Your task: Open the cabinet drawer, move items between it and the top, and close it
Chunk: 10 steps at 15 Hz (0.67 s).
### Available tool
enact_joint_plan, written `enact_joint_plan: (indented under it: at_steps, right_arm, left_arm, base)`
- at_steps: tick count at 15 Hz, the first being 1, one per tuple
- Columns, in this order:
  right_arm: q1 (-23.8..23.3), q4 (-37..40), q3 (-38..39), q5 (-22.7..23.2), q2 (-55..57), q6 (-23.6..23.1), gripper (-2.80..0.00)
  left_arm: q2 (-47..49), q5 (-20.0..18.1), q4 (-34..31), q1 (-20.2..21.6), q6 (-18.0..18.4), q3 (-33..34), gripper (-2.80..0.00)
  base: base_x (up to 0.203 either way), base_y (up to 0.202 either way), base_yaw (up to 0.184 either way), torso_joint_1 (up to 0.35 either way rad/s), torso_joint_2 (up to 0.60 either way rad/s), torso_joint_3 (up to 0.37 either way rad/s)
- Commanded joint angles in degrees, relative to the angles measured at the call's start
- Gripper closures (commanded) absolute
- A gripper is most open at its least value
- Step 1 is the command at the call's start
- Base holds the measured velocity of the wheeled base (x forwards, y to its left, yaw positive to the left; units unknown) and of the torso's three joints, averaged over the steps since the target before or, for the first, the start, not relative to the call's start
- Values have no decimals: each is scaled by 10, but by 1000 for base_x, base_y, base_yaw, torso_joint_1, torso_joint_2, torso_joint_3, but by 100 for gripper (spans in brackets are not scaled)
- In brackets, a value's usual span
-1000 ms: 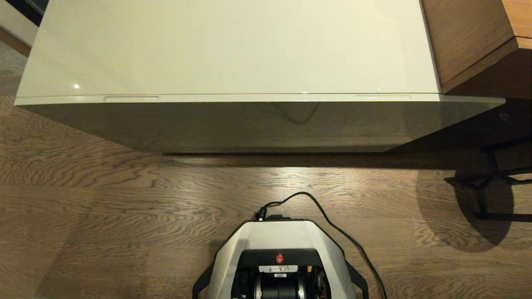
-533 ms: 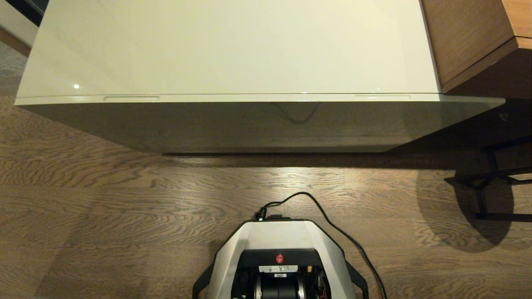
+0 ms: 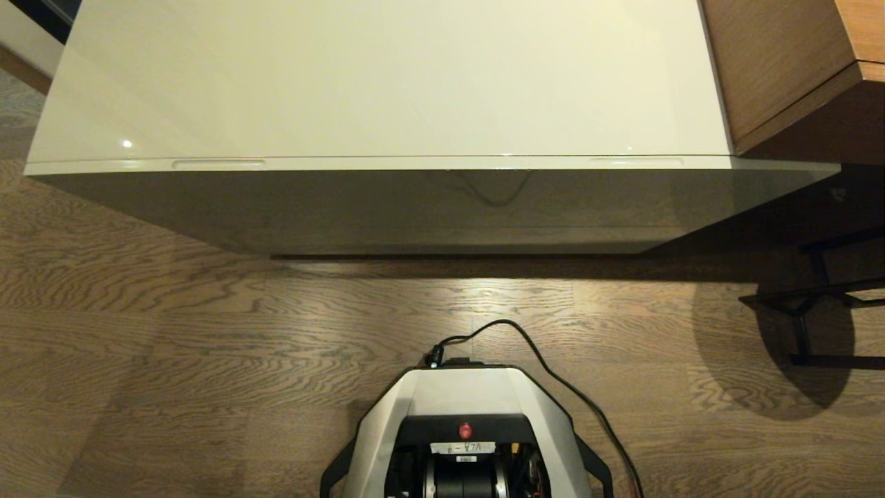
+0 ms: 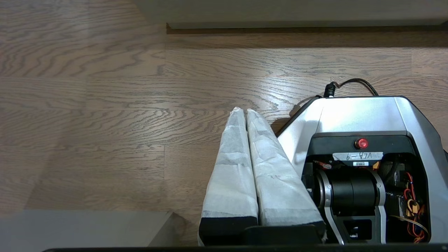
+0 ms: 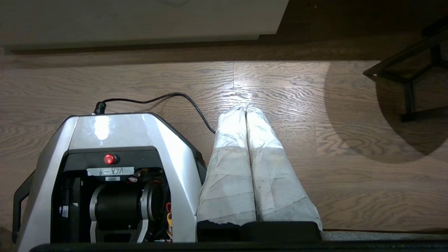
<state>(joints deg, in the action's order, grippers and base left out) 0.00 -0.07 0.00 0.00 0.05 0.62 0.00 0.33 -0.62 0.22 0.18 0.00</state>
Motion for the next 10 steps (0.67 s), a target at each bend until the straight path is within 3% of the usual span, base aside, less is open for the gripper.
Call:
enact_joint_plan:
  at_steps: [1, 10]
  right_arm:
    - [0, 0, 1, 0, 0, 1, 0]
    - [1, 0, 1, 0, 0, 1, 0]
  left_arm:
    - [1, 0, 0, 0, -1, 0, 0]
    - [1, 0, 0, 0, -1, 0, 0]
  base:
    - [0, 0, 0, 0, 0, 0]
    - [0, 0, 0, 0, 0, 0]
